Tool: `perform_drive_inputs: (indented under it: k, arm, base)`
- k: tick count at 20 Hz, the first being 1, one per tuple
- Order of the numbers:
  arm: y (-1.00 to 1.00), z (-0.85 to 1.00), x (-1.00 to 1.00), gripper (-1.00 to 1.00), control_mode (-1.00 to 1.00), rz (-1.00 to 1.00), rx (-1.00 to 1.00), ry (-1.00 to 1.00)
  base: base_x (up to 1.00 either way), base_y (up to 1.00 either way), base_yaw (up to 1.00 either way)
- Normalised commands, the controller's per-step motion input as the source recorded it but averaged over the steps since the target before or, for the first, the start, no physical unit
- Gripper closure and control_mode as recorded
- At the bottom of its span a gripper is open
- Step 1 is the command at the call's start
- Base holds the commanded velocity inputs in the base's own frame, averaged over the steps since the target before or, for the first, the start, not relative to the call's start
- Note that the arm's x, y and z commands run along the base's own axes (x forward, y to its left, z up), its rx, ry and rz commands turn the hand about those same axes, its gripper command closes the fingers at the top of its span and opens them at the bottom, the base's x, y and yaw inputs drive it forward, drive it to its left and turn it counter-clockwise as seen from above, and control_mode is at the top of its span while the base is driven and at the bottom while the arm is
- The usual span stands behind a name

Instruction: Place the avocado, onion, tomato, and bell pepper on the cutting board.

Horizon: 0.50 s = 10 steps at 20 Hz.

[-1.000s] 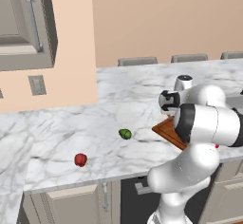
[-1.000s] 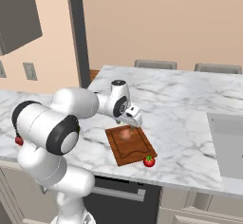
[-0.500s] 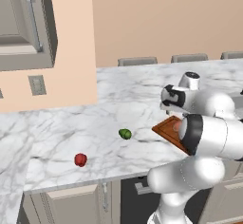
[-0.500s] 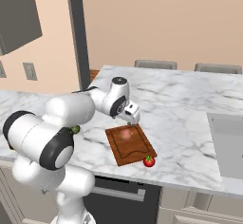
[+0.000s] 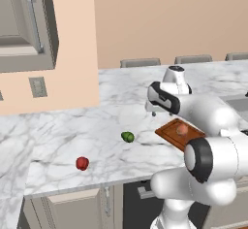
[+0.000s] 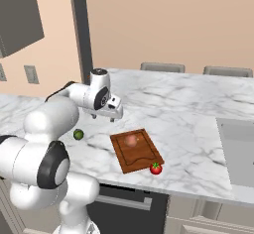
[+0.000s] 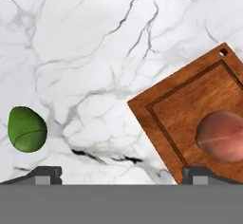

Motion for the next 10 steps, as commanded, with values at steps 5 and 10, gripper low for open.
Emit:
perform_drive_inputs:
  k: [5,10]
  arm:
    - [0.61,0.00,-0.03,-1.00,-1.00,0.39,0.00,0.03]
    - [0.52,0.00,-0.01,-1.00,-1.00,0.29,-0.01,0.00]
  base:
    - [0.00,0.00,0.00]
    - [0.00,0.00,0.00]
